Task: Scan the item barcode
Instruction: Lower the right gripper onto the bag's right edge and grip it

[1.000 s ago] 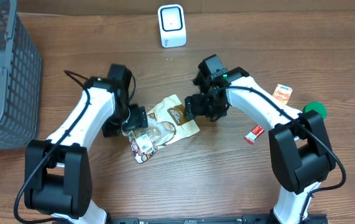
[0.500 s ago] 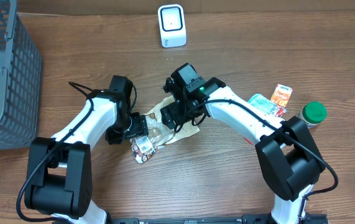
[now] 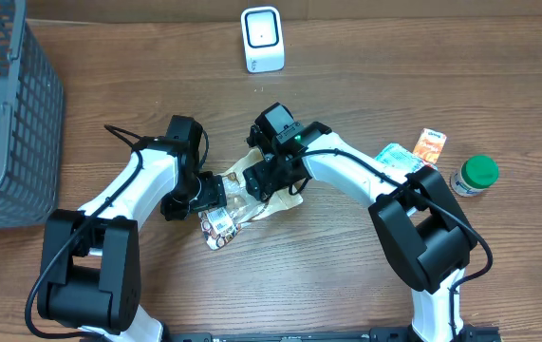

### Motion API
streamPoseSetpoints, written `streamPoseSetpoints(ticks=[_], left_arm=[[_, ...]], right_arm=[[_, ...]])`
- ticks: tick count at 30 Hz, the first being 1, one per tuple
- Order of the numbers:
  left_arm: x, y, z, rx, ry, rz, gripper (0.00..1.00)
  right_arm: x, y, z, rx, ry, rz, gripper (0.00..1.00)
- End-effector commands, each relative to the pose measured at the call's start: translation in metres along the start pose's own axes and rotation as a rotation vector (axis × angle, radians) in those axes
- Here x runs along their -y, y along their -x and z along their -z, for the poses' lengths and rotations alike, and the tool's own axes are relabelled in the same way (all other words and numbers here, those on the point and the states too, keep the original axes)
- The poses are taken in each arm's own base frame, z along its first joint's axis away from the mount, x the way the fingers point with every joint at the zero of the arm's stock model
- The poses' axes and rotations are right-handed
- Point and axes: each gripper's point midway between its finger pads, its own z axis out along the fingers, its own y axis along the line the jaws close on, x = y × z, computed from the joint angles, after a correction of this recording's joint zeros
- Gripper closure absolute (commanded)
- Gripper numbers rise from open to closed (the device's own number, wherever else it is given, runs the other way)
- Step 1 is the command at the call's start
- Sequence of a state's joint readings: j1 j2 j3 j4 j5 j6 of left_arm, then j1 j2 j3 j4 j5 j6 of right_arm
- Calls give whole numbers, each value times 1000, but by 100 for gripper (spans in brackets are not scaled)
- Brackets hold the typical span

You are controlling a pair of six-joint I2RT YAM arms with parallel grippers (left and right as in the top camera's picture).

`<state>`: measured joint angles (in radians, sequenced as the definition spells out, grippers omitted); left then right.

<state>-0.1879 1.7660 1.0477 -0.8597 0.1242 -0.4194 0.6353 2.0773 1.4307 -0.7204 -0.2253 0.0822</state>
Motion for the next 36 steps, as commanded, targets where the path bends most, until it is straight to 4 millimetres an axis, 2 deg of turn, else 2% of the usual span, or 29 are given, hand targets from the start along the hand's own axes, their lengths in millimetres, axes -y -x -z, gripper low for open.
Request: streamPoseSetpoints(ticks=[1,5,10,13,17,21,24,27,29,33,36], left_arm=[[-3,-4,-5,-15,15,3,21],[-3,-4,-5,-12,14,2,21],[-2,-1,-5,-3,10,1,21],[-2,-1,-5,-1,9,1,22],[-1,0,-5,4,7,-10,23],[-1,0,-5,5,6,-12,23],[-1,0,-5,5,6,-11,23],[-1,0,-5,5,6,-13,22],[-1,0,-5,5,6,-19,22],[-1,0,-5,5,6,-19,21],[-1,0,-5,5,6,-23,21]], right_arm=[[-6,-25,-21,-107,53,-107,15],[-21,-35,-19,-159,138,-141,26],[-25,-42,-19,-196,160,-204,31],[-27,-41,-20,-198,168,-251,30],[-46,-36,-16,-196,283,-249,30],[-54,-33,-18,-182,345,-272,32],[-65,-33,-21,-167,428,-272,39],[-76,-34,-18,-171,512,-263,50],[-80,-34,-15,-177,542,-262,53],[-81,-32,-15,-172,546,-258,69],[-81,-31,-15,-167,548,-254,73]])
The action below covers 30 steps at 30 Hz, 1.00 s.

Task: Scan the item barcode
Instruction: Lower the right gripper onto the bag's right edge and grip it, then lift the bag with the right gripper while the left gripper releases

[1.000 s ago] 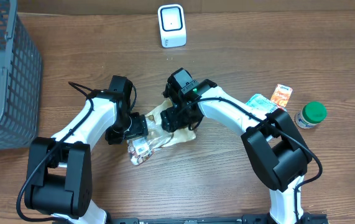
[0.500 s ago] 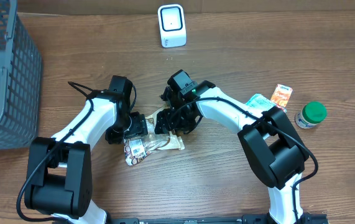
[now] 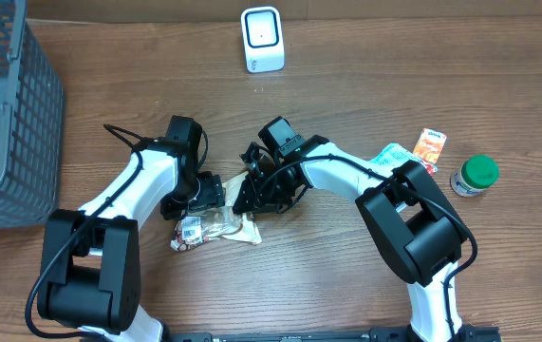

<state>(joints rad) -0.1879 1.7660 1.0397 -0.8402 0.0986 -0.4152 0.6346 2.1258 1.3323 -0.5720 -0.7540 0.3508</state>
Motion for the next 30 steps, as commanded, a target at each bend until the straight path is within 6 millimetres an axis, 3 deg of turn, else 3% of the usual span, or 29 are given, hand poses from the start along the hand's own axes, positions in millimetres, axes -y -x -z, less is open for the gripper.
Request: streamPoseSetpoints(ticks=[1,5,10,13,18,24,28,30], left_arm=[[2,-3,-3,-15,-13,-18,21],[2,-3,-3,-14,-13,-21,20],[3,-2,-3,-12,-15,-21,23],[4,-2,-3,-13,-22,-22,26],[4,-2,-3,-10,-23,-22,30],[5,-1,-3,-8,-23,-23,30],[5,0,-3,-3,-26,-23,31],[7,0,-3,-3,-32,-23,33]], right_arm=[[-3,-4,-7,-24,36,5,74],[-3,-4,-6,-22,36,3,77],[1,-2,-5,-13,18,-7,60],[12,2,-7,17,-44,-73,57],[11,2,-15,42,22,-137,58],[-6,0,-16,22,174,-129,59],[-7,2,-16,30,176,-139,75],[-4,4,-16,44,158,-141,79]])
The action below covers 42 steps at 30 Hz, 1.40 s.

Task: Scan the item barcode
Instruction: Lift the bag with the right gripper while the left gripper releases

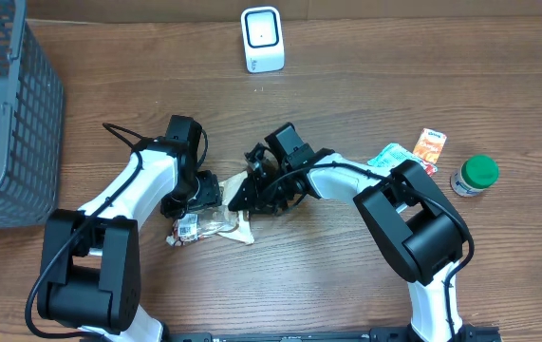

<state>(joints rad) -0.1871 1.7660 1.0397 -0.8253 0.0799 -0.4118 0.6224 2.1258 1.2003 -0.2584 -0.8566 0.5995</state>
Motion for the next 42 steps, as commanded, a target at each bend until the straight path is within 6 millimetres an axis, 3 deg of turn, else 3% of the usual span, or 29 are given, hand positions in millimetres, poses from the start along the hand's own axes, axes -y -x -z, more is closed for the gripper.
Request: streamPoseSetpoints(ticks=[1,8,12,29,35,39,42], left_arm=[[10,-4,-1,-22,-51,-20,34],[23,24,44,113,-147,-16,34],[22,24,56,142,-148,-28,34],[-16,5,23,67,40,-5,36],[-19,-2,5,69,30,15,44],[-19,-6,-7,76,13,18,45],[-16,-11,-13,69,-12,15,49]], right_arm=[[4,-2,-5,-7,-4,-22,78],[16,8,14,21,-13,-33,77],[21,8,18,19,-21,-29,75],[38,12,36,28,-38,-39,71],[41,11,38,23,-43,-34,71],[41,11,38,24,-43,-33,66],[41,11,38,24,-43,-33,55]])
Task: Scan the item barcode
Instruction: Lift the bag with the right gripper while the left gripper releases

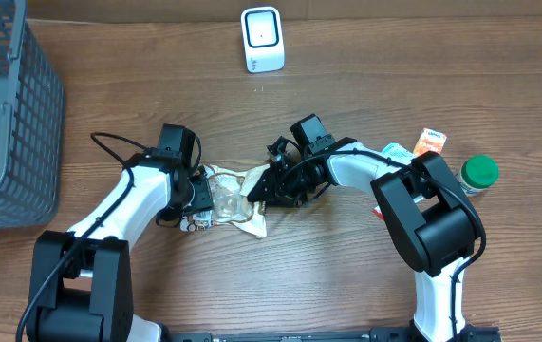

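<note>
The item is a clear plastic snack packet point(230, 198) with a printed label, lying low over the table's middle between both grippers. At the packet's left end, my left gripper point(197, 196) is shut on it. My right gripper point(257, 186) reaches in from the right and is closed on the packet's right end. The packet's lower right corner hangs free toward the front. A white barcode scanner point(262, 39) stands upright at the back centre, well away from the packet. The barcode's facing cannot be told.
A grey mesh basket point(9, 114) fills the far left. At the right lie a teal packet point(396, 152) and an orange packet point(430, 142), with a green-lidded bottle point(477, 175) beside them. The left arm's black cable point(119, 142) loops over the table.
The packet has shifted right and up, now stretched between the grippers instead of lying below them. The left arm has moved lower and left; the right wrist has moved to the right.
At first both grippers met over the packet in mid-table, its label end pointing toward the front. Then the packet lay flatter, label end to the left, with the right gripper at its right end. It stayed so, and now it spans both grippers, further right.
</note>
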### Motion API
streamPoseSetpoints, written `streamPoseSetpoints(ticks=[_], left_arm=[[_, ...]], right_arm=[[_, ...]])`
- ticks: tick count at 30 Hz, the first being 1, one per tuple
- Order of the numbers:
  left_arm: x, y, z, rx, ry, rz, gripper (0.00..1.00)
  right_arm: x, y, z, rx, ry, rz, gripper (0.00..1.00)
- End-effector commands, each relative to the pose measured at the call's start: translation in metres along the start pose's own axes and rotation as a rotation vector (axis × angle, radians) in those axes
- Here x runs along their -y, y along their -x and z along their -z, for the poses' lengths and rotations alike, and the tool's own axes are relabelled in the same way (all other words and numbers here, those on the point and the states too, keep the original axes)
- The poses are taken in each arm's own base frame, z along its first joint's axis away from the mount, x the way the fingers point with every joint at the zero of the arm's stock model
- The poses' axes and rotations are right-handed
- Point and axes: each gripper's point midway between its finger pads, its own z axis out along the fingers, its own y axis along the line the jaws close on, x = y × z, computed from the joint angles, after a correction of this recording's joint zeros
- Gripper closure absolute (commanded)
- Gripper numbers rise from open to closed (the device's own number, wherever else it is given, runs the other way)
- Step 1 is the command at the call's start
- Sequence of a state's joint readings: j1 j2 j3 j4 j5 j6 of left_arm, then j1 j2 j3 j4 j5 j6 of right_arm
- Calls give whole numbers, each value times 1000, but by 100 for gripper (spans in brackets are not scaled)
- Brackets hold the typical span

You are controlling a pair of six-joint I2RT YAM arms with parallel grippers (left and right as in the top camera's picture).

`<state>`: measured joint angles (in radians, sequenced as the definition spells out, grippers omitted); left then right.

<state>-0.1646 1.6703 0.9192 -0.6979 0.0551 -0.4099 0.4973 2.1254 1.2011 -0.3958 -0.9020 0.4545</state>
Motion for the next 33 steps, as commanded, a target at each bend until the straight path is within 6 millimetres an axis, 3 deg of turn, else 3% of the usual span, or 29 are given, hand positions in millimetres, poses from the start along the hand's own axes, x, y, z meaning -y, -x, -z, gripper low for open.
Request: streamPoseSetpoints(ticks=[1,6,11,15,18,21,22,26,33], left_arm=[[-6,-15,-13,-38,5,0,51],[-8,-23,-20,-49,3,0,53],[-8,-25,-21,-53,0,-9,52],[-8,-25,-21,-55,-3,-10,52],[-8,-25,-21,-55,-3,-10,51],[-8,-25,-21,-56,-2,-10,50],[-8,-25,-21,-56,-3,-10,50],[-7,-21,-16,-52,-3,-7,47],[-7,14,11,3,-6,-12,46]], right_arm=[[11,3,0,20,-45,2,55],[9,3,-3,23,-50,6,50],[21,8,-10,78,-155,-71,46],[12,11,-20,98,-153,-58,46],[7,11,-26,110,-156,-55,56],[8,11,-27,112,-165,-52,79],[8,11,-27,111,-165,-53,82],[8,10,-27,109,-165,-46,85],[-2,2,-25,66,-130,49,87]])
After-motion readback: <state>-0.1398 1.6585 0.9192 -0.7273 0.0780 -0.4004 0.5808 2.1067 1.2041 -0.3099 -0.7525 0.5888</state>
